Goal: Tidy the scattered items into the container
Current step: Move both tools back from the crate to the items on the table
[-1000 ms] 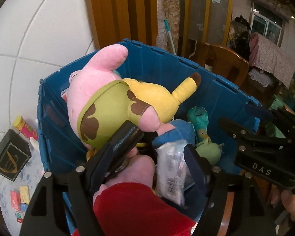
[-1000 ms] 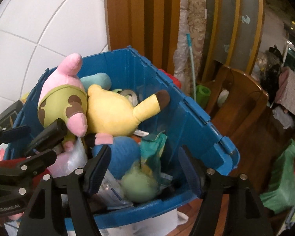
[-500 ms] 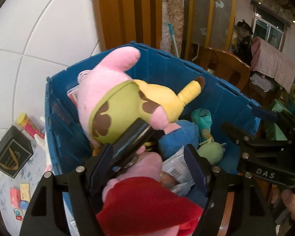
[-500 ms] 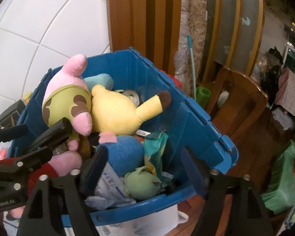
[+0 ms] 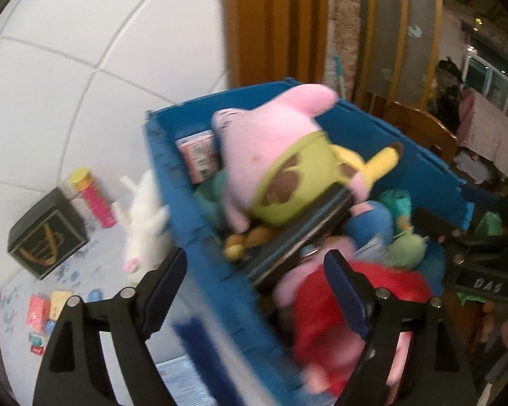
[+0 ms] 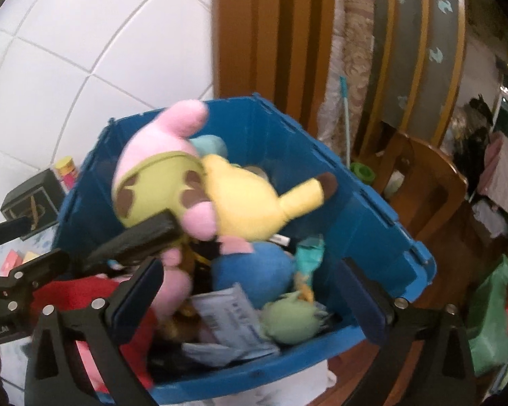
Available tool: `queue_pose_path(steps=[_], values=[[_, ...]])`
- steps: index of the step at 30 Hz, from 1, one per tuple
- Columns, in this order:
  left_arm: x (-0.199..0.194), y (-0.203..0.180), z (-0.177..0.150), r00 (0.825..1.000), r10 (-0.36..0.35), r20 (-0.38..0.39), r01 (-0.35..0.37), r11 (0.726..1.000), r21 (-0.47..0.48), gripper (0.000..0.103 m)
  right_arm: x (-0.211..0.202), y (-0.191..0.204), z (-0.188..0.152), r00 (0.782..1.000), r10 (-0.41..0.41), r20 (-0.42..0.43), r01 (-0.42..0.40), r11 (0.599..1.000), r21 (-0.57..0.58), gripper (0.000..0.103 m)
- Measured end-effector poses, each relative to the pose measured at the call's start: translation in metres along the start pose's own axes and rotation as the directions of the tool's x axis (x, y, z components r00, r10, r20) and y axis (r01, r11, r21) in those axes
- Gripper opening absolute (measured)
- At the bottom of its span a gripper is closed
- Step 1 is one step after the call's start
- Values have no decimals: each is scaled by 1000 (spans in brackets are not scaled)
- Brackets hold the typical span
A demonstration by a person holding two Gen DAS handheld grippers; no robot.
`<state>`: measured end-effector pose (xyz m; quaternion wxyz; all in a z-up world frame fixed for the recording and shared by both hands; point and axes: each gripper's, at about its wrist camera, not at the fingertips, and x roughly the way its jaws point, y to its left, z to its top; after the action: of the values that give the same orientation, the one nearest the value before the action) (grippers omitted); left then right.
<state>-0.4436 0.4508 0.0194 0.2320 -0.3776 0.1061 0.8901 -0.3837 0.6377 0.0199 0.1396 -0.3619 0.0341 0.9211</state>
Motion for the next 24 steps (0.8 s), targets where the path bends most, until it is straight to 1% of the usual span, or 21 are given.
queue_pose_path(steps=[4,8,12,17,24], values=[[-17,36,-26,999,40,10,-40,999,-22,83,-14,35,-4,1000,22,22,-22,1000,-22,103],[-34,71,-54,999,54,4,-54,998,-45,83,-32,72,-12,998,39,44,-37,998,-41,103],[-50,104,-88,997,71,-15,-72,996,-52,83,-56,118,-27,996,60,69,-56,996,-68,103],[-71,137,-128,995,98,-23,-99,994,-47,83,-85,171,-47,991,88,106,-77,992,-98,103],[-91,177,-164,991,128,-50,-132,987,-94,83,-94,230,-73,988,134,72,-123,983,-137,103]])
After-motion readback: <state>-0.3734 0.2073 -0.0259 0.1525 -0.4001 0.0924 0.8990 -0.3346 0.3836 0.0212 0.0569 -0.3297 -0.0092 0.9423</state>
